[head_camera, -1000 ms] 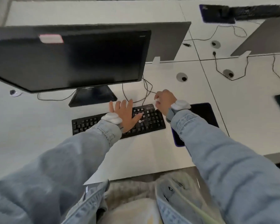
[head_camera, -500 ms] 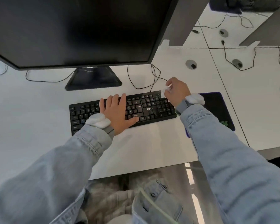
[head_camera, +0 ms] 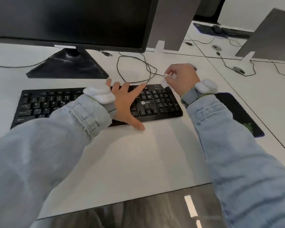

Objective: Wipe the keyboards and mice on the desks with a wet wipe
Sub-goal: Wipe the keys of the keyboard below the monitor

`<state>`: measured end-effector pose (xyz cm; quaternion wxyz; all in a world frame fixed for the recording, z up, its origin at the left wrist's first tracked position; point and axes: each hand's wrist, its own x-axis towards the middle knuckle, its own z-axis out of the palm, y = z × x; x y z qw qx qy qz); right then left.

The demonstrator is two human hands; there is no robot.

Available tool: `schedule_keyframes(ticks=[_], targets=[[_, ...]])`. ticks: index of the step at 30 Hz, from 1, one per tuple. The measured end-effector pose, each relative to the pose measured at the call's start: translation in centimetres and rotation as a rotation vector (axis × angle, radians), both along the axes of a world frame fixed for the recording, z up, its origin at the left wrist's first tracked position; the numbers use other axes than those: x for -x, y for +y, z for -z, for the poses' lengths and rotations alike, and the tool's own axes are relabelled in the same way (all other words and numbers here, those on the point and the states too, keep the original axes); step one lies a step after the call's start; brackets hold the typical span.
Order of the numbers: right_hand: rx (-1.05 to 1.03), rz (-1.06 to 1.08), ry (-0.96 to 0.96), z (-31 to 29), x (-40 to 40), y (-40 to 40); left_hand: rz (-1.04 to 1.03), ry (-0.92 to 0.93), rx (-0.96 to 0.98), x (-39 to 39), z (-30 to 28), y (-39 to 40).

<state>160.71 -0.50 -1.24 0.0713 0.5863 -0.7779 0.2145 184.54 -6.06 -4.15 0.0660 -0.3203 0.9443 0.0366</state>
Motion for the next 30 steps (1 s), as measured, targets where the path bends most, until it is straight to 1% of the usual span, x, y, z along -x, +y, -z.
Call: schedule_keyframes(ticks=[2, 4, 6, 8, 9, 13, 16, 18, 21, 24, 26, 30], targets=[[0.044, -0.017, -0.005, 0.6, -0.6, 0.3, -0.007, 0.001, 0.028, -0.1, 0.2, -0.4], [0.084, -0.023, -0.062, 1.4, -1.8, 1.3, -0.049, 0.038, 0.014, -0.5, 0.4, -0.1], [0.117, -0.017, -0.106, 1.8, -2.7, 2.3, -0.076, 0.074, 0.045, -1.1, 0.4, 0.0], [0.109, -0.002, -0.135, 1.8, -2.9, 2.8, -0.071, 0.093, 0.052, -1.2, 0.8, 0.2], [0.126, 0.000, -0.141, 0.9, -2.9, 2.4, -0.059, 0.107, 0.087, -1.3, 0.1, -0.1], [0.101, 0.008, -0.133, -0.6, -2.4, 0.9, -0.048, 0.094, 0.085, -2.0, -0.1, 0.1], [0.042, -0.017, -0.129, -1.4, -1.9, -0.5, -0.048, 0.065, 0.081, -3.0, -0.7, 0.3], [0.027, -0.046, -0.151, -1.1, -2.0, -1.2, -0.043, 0.060, 0.082, -4.0, -0.9, 0.3], [0.027, -0.136, -0.200, -0.1, -2.7, -1.5, -0.032, 0.027, 0.031, -4.9, -1.4, -0.1], [-0.029, -0.197, -0.142, 0.2, -3.1, -1.5, -0.028, -0.016, -0.007, -5.2, -1.6, -0.9], [-0.070, -0.198, -0.101, 0.6, -3.0, -1.2, -0.011, -0.015, 0.001, -5.0, -1.1, -1.1], [-0.130, -0.187, -0.101, 0.7, -2.8, -0.4, -0.030, 0.005, 0.001, -5.0, -0.9, -0.8]])
